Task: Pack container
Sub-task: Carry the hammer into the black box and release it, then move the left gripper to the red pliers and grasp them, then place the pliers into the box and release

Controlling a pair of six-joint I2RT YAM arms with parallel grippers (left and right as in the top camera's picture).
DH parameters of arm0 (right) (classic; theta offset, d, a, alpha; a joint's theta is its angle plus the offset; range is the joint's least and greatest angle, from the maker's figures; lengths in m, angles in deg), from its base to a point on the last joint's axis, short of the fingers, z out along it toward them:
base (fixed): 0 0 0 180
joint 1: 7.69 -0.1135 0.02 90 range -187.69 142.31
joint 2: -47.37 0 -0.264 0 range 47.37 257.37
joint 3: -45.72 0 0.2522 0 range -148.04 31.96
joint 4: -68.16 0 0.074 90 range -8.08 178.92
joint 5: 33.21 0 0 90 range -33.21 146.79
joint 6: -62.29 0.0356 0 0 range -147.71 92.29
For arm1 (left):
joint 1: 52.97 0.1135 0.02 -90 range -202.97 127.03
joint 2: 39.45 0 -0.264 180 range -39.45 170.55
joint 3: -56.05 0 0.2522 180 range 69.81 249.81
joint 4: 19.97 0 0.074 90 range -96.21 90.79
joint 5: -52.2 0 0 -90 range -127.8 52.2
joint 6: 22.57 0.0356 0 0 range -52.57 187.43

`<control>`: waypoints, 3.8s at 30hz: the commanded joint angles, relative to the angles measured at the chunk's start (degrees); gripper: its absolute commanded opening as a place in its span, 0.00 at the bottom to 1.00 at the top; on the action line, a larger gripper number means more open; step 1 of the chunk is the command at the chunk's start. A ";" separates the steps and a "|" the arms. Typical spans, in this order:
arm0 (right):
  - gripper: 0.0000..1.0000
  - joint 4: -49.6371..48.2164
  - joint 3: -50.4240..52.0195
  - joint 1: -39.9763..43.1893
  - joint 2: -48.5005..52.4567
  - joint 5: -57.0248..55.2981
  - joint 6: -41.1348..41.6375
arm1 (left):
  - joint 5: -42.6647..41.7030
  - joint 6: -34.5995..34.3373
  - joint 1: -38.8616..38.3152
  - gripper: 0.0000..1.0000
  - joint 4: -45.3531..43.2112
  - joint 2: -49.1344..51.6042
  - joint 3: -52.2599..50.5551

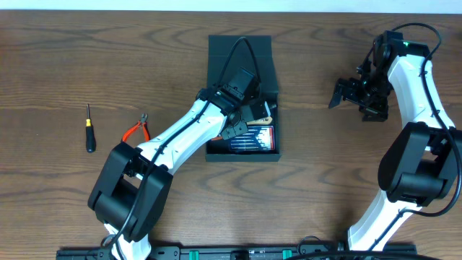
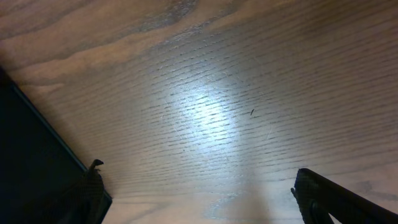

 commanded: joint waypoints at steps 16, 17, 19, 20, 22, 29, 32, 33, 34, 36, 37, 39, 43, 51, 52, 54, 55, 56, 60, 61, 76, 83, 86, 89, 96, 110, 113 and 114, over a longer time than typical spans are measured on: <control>0.99 -0.33 0.00 -0.33 0.02 0.61 0.39 | 6.69 -0.20 0.02 0.98 -3.23 3.61 0.94; 0.99 -0.37 0.00 -0.33 0.02 0.61 0.39 | 7.43 -1.11 0.02 0.98 -3.23 3.04 1.16; 0.99 -0.39 0.00 -0.33 0.02 0.63 0.39 | 7.78 -2.75 0.02 0.98 -2.78 1.18 1.62; 0.99 -0.39 0.00 -0.33 0.02 0.63 0.39 | 7.78 -3.63 0.02 0.98 -2.58 0.37 1.68; 0.99 -0.37 0.00 -0.33 0.02 0.63 0.39 | 7.78 -6.54 0.02 0.99 -1.81 -2.16 1.75; 0.99 -0.39 0.00 -0.33 0.02 0.61 0.37 | 7.76 -17.07 0.02 0.98 5.53 -15.41 1.75; 0.99 -0.39 0.00 -0.33 0.02 0.63 0.39 | 7.74 -18.12 0.02 0.98 9.20 -22.18 1.75; 0.99 -0.42 0.00 -0.33 0.02 0.61 0.39 | 7.76 -18.12 0.02 0.98 10.51 -24.72 1.75; 0.99 -0.46 0.00 -0.33 0.02 0.63 0.39 | 7.76 -18.14 0.02 0.98 11.89 -27.15 1.75; 0.99 -0.63 0.00 -0.33 0.02 0.61 0.39 | 9.77 -21.16 0.70 0.98 14.03 -30.75 1.73; 0.99 -0.63 0.00 -0.33 0.02 0.63 0.39 | 13.25 -25.77 1.77 0.98 15.61 -32.28 1.73; 0.99 -0.61 0.00 -0.33 0.02 0.63 0.39 | 18.51 -33.31 5.01 0.98 19.82 -33.62 1.73; 0.99 -0.81 0.00 -0.37 0.02 0.63 0.39 | 18.25 -44.65 16.17 0.98 28.28 -32.00 1.51; 0.99 -1.53 0.00 -0.39 0.02 0.66 0.44 | 7.52 -44.57 32.52 0.99 27.47 -16.76 1.20; 0.99 -1.53 0.00 -0.44 0.02 0.66 0.44 | 5.09 -42.34 33.27 0.99 26.97 -14.23 1.20; 0.99 -1.57 0.00 -0.52 0.02 0.66 0.42 | 1.51 -40.00 33.73 0.86 25.97 -9.44 1.20; 0.99 -1.60 0.00 -0.55 0.02 0.66 0.42 | 1.09 -40.04 33.73 0.81 25.59 -7.48 1.20; 0.99 -1.62 0.00 -0.57 0.02 0.66 0.44 | 0.83 -40.06 33.64 0.74 25.31 -5.68 1.20; 0.99 -1.53 0.00 -0.59 0.02 0.66 0.44 | 0.85 -42.29 33.44 0.56 24.81 0.92 1.20; 0.99 -1.49 0.00 -0.59 0.02 0.66 0.42 | 0.85 -42.49 33.46 0.53 24.76 2.10 1.20; 0.99 -1.68 0.00 -0.57 0.02 0.63 0.42 | 0.85 -45.27 33.46 0.40 19.37 9.51 1.18; 0.99 -1.70 0.00 -0.57 0.02 0.63 0.42 | 0.85 -45.27 33.46 0.39 16.94 9.62 1.18; 0.99 -1.70 0.00 -0.57 0.02 0.61 0.42 | 0.83 -45.29 33.46 0.37 16.83 9.62 1.16; 0.99 -1.68 0.00 -0.57 0.02 0.61 0.39 | 0.87 -45.27 33.55 0.36 16.68 9.62 0.39; 0.99 -1.68 0.00 -0.57 0.02 0.61 0.39 | 0.87 -45.29 33.57 0.33 15.13 9.62 -2.05; 0.99 -1.66 0.00 -0.57 0.02 0.61 0.39 | 0.90 -41.86 33.51 0.06 21.79 6.40 0.96; 0.99 -1.68 0.00 -0.57 0.02 0.61 0.39 | 0.87 -38.88 32.98 0.06 26.82 2.56 4.61; 0.99 -1.68 0.00 -0.57 0.02 0.61 0.42 | 0.87 -38.71 32.52 0.06 27.98 0.55 5.86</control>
